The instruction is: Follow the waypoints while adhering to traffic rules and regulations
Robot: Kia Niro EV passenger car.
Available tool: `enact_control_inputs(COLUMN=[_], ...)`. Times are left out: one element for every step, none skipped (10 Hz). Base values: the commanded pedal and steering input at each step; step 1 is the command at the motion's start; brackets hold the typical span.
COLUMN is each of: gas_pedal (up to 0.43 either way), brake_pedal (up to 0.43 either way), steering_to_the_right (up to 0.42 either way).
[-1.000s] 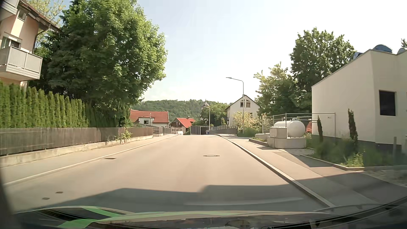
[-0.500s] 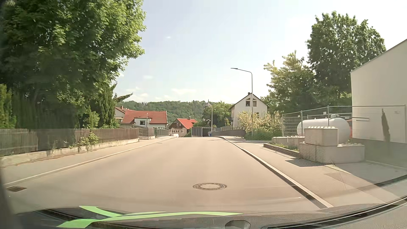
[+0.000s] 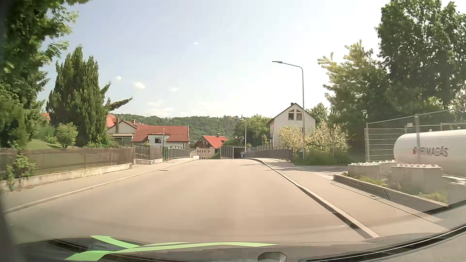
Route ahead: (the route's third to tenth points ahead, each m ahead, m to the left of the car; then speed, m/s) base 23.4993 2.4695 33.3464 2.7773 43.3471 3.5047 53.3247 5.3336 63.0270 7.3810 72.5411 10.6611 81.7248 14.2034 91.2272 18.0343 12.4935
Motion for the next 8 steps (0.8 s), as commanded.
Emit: enact_control_inputs(gas_pedal=[0.0, 0.0, 0.0, 0.0, 0.0, 0.0, 0.0, 0.0], brake_pedal=[0.0, 0.0, 0.0, 0.0, 0.0, 0.0, 0.0, 0.0], steering_to_the_right=[-0.009, -0.01, -0.011, -0.012, -0.011, -0.011, -0.012, -0.012])
